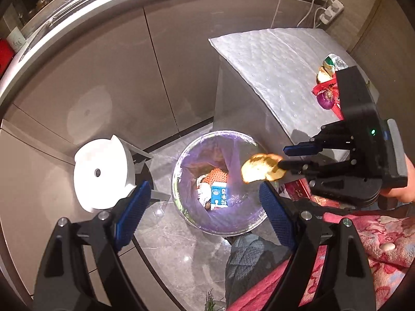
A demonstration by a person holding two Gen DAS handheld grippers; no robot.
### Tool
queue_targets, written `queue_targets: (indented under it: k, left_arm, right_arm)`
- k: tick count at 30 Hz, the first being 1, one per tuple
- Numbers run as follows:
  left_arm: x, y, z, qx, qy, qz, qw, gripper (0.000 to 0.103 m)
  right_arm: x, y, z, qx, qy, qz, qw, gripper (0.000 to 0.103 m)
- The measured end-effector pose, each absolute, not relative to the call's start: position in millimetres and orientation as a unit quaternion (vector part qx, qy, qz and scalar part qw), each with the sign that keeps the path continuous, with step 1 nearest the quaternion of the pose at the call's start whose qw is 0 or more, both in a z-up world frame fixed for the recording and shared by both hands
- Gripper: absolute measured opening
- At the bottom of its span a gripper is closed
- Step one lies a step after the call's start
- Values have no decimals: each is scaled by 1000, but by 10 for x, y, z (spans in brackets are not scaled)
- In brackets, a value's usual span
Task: Collect trash
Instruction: 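Drop the orange peel into the wastebasket with the right tool, then grasp the red wrapper with the left tool while the right tool grasps the soda can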
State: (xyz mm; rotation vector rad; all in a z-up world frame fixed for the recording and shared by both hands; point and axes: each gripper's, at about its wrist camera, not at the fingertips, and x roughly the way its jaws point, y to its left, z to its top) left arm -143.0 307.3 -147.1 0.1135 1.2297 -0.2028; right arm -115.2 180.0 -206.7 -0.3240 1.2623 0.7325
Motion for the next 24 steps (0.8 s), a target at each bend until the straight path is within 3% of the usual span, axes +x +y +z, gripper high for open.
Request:
queue_targets:
  k: [10, 17, 20, 24]
  left_arm:
    - [-1136, 2560, -1092, 66, 534, -168, 826, 82]
    - [-813, 1803, -862, 99, 505, -261, 817, 82]
    - [-703, 1434, -851, 125, 495, -286, 811, 91]
    - [-624, 1055, -879, 137, 484, -313, 806, 92]
  right_arm:
    - [-1121, 573, -1223, -58, 506, 220, 832, 61]
    - [-1228, -528, -801, 6, 475, 69, 877, 63]
    - [-1269, -941, -740, 33, 462, 14, 886, 75]
    - [-1308, -1374, -709, 59, 455, -25, 888, 75]
